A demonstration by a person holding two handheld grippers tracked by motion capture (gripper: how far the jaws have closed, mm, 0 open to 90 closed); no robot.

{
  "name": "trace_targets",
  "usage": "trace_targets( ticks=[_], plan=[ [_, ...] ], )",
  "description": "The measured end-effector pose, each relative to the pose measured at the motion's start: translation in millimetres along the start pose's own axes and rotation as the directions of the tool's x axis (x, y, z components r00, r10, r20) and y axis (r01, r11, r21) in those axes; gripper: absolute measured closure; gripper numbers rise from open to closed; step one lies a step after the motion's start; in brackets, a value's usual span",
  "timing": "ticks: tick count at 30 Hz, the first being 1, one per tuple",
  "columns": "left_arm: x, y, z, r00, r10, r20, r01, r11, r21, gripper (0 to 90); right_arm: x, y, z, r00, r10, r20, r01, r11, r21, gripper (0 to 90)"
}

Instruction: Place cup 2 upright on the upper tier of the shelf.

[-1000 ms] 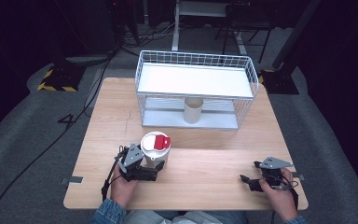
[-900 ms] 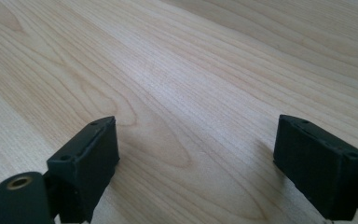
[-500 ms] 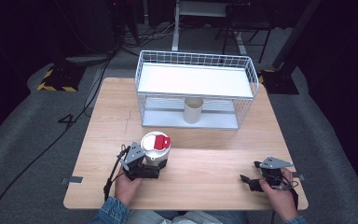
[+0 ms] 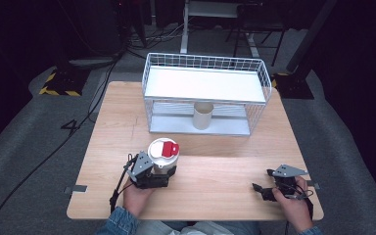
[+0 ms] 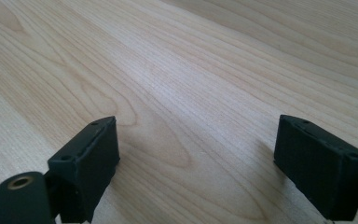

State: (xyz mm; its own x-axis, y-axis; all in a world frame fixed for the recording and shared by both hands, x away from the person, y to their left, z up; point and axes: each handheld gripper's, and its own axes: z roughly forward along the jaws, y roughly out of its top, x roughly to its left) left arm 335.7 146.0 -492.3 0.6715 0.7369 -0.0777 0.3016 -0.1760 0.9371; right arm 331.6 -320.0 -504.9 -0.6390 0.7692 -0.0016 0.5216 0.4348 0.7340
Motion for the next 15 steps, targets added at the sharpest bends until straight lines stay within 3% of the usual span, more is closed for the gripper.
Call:
trace_targets(
  ticks=[15],
  plan=[
    [-1.7, -0.4, -0.9, 0.9998, 0.005, -0.018, -0.005, 1.0000, -0.004, 11.0, 0.0, 0.0, 0.0, 1.0000, -0.001, 0.000, 0.001, 1.000, 0.000, 14.0]
  ],
)
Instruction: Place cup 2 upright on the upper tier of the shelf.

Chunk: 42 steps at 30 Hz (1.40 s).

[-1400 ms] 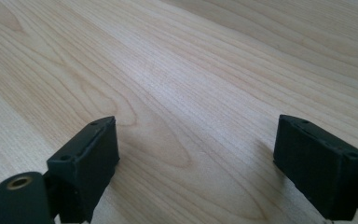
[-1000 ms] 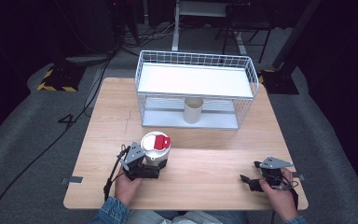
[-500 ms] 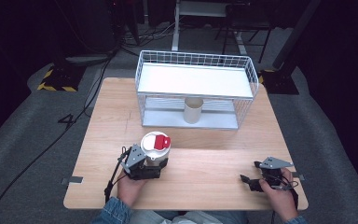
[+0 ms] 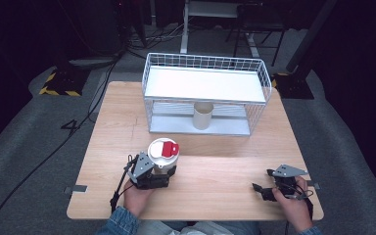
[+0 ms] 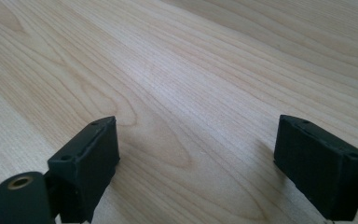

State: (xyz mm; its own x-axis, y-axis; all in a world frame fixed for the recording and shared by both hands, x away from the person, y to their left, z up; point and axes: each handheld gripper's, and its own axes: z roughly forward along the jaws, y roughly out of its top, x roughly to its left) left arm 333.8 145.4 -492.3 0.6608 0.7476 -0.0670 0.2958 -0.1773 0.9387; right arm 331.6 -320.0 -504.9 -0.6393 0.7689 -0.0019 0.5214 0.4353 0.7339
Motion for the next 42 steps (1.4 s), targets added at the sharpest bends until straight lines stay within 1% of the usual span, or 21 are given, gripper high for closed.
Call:
trace_targets(
  ticks=[6, 7, 9, 10, 12, 14, 16, 20, 24, 27, 31, 32, 33, 36, 37, 38, 39, 42],
  plan=[
    [0.3, 2.0, -0.4, 1.0000, -0.001, -0.003, 0.001, 0.9999, 0.013, 11.2, -0.1, 0.0, 0.0, 1.0000, 0.001, 0.000, -0.001, 1.000, -0.001, 14.0],
    [0.4, 3.9, -0.6, 1.0000, -0.002, -0.007, 0.003, 0.9996, 0.028, 11.2, 0.0, 0.0, 0.1, 1.0000, 0.001, 0.000, -0.001, 1.000, -0.001, 14.0],
    [2.9, 6.9, -2.1, 0.9999, -0.010, -0.010, 0.010, 0.9994, 0.034, 11.2, 0.0, 0.0, 0.0, 1.0000, 0.000, 0.000, 0.000, 1.000, -0.001, 13.9],
    [4.4, 8.2, -3.6, 0.9997, -0.024, -0.006, 0.024, 0.9991, 0.035, 11.2, 0.0, 0.0, 0.0, 1.0000, 0.000, 0.000, 0.000, 1.000, 0.000, 13.9],
    [7.4, 11.2, -6.5, 0.9991, -0.041, -0.011, 0.041, 0.9988, 0.026, 11.2, 0.0, 0.0, 0.1, 1.0000, 0.000, 0.001, 0.000, 1.000, 0.000, 13.9],
    [9.7, 14.0, -9.3, 0.9988, -0.047, -0.016, 0.047, 0.9987, 0.017, 11.2, 0.0, 0.0, 0.0, 1.0000, 0.000, 0.000, 0.000, 1.000, 0.000, 14.0],
    [11.0, 15.7, -10.6, 0.9989, -0.044, -0.017, 0.045, 0.9989, 0.015, 11.3, 0.0, 0.0, 0.1, 1.0000, 0.001, 0.000, -0.001, 1.000, 0.000, 13.9],
    [15.0, 23.8, -17.4, 0.9988, -0.044, -0.021, 0.044, 0.9990, 0.006, 11.3, 0.0, 0.0, 0.1, 1.0000, 0.001, 0.001, -0.001, 1.000, 0.000, 13.9],
    [16.4, 32.9, -22.7, 0.9991, -0.039, -0.016, 0.039, 0.9992, 0.012, 11.3, 0.0, 0.0, 0.1, 1.0000, 0.001, 0.001, -0.001, 1.000, 0.000, 13.9],
    [18.1, 40.7, -26.6, 0.9984, -0.057, -0.004, 0.057, 0.9983, 0.009, 11.3, 0.0, 0.0, 0.1, 1.0000, 0.001, 0.000, -0.001, 1.000, 0.000, 13.9],
    [19.1, 50.8, -30.8, 0.9989, -0.046, 0.007, 0.045, 0.9989, 0.008, 11.3, 0.0, 0.0, 0.1, 1.0000, 0.001, 0.000, -0.001, 1.000, 0.000, 13.9],
    [19.1, 50.8, -30.8, 0.9989, -0.046, 0.007, 0.045, 0.9989, 0.008, 11.3, 0.0, 0.0, 0.1, 1.0000, 0.001, 0.000, -0.001, 1.000, 0.000, 13.9],
    [18.7, 55.6, -32.4, 0.9994, -0.033, 0.008, 0.033, 0.9994, 0.006, 11.3, 0.0, 0.0, 0.1, 1.0000, 0.001, 0.000, -0.001, 1.000, 0.000, 13.9],
    [17.1, 60.3, -33.7, 0.9991, -0.040, 0.014, 0.040, 0.9992, 0.005, 11.3, -0.1, 0.0, 0.1, 1.0000, 0.001, 0.000, -0.001, 1.000, 0.000, 13.9],
    [16.4, 65.2, -35.2, 0.9993, -0.030, 0.022, 0.030, 0.9996, -0.002, 11.3, -0.1, 0.0, 0.1, 1.0000, 0.001, 0.000, -0.001, 1.000, 0.000, 13.9],
    [16.4, 65.2, -35.2, 0.9993, -0.030, 0.022, 0.030, 0.9996, -0.002, 11.3, 0.0, 0.0, 0.1, 1.0000, 0.001, 0.000, -0.001, 1.000, 0.000, 13.9],
    [15.8, 69.9, -36.5, 0.9990, -0.027, 0.037, 0.027, 0.9996, -0.006, 11.3, -0.1, 0.0, 0.1, 1.0000, 0.001, 0.000, -0.001, 1.000, 0.000, 13.9],
    [14.7, 78.1, -38.3, 0.9986, -0.015, 0.051, 0.016, 0.9998, -0.013, 11.3, -0.1, 0.0, 0.1, 1.0000, 0.001, 0.000, -0.001, 1.000, 0.000, 13.9]
  ],
)
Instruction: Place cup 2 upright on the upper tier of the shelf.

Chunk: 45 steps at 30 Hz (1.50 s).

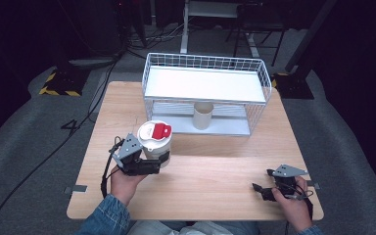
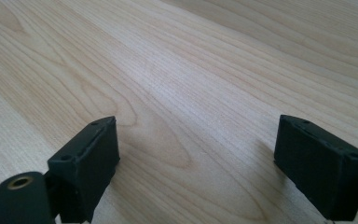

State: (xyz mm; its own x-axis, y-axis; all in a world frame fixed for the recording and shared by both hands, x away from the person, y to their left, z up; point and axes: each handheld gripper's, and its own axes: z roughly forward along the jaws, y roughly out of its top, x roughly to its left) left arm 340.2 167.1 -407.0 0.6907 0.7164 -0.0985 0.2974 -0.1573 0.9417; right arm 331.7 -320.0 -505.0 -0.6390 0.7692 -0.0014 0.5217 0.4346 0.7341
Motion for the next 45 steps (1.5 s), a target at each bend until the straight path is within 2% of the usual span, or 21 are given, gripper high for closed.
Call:
trace_targets(
  ticks=[18, 22, 26, 38, 45],
  plan=[
    [-0.5, 52.7, -2.6, 0.9972, 0.065, 0.037, -0.064, 0.9979, -0.012, 11.3, 0.8, 1.6, 2.1, 1.0000, -0.006, 0.002, 0.006, 1.000, 0.005, 11.3],
    [-1.4, 66.7, 0.8, 0.9959, 0.077, 0.047, -0.077, 0.9969, -0.014, 11.3, 0.6, 1.8, 2.3, 1.0000, -0.009, 0.001, 0.009, 1.000, 0.006, 11.1],
    [-2.5, 74.7, 5.5, 0.9954, 0.088, 0.038, -0.087, 0.9961, -0.013, 11.3, 0.7, 1.8, 2.4, 1.0000, -0.009, 0.000, 0.009, 1.000, 0.006, 11.1],
    [-2.8, 117.7, 18.9, 0.9918, 0.122, 0.038, -0.121, 0.9920, -0.037, 11.3, 0.7, 1.8, 2.4, 1.0000, -0.009, 0.001, 0.009, 1.000, 0.006, 11.1],
    [-2.1, 138.8, 28.8, 0.9915, 0.125, 0.035, -0.123, 0.9911, -0.051, 11.3, 0.7, 1.8, 2.4, 1.0000, -0.009, 0.001, 0.009, 1.000, 0.006, 11.1]
  ],
)
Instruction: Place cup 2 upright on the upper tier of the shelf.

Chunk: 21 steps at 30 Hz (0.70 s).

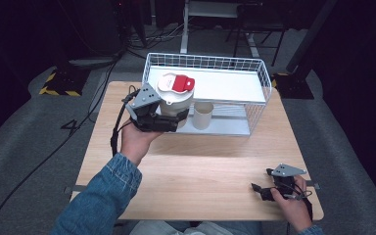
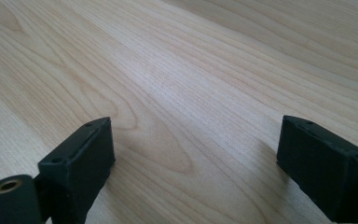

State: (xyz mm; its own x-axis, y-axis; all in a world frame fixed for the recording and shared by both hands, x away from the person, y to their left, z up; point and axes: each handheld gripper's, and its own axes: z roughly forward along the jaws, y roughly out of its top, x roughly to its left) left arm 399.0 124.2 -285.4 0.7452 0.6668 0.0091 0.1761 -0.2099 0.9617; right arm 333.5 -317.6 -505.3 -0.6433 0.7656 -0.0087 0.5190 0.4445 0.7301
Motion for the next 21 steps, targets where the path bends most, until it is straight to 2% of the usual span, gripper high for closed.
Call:
trace_targets(
  ticks=[7, 13, 16, 21],
  plan=[
    [-1.1, 18.6, 12.4, 0.9996, 0.027, -0.010, -0.027, 0.9996, -0.003, 11.3, 0.0, 0.0, 0.0, 1.0000, 0.000, 0.000, 0.000, 1.000, 0.000, 11.1],
    [2.1, 27.9, 27.9, 1.0000, -0.001, -0.008, 0.001, 0.9998, -0.022, 11.3, 0.0, 0.0, 0.0, 1.0000, 0.000, 0.000, 0.000, 1.000, 0.000, 11.1],
    [5.3, 31.6, 36.3, 0.9999, 0.005, -0.010, -0.006, 0.9995, -0.032, 11.3, 0.0, 0.0, 0.0, 1.0000, 0.000, 0.000, 0.000, 1.000, 0.000, 11.1],
    [12.7, 38.4, 47.5, 0.9997, -0.013, -0.019, 0.012, 0.9990, -0.042, 11.3, 0.0, 0.0, 0.0, 1.0000, 0.000, 0.000, 0.000, 1.000, 0.000, 11.1]
  ],
)
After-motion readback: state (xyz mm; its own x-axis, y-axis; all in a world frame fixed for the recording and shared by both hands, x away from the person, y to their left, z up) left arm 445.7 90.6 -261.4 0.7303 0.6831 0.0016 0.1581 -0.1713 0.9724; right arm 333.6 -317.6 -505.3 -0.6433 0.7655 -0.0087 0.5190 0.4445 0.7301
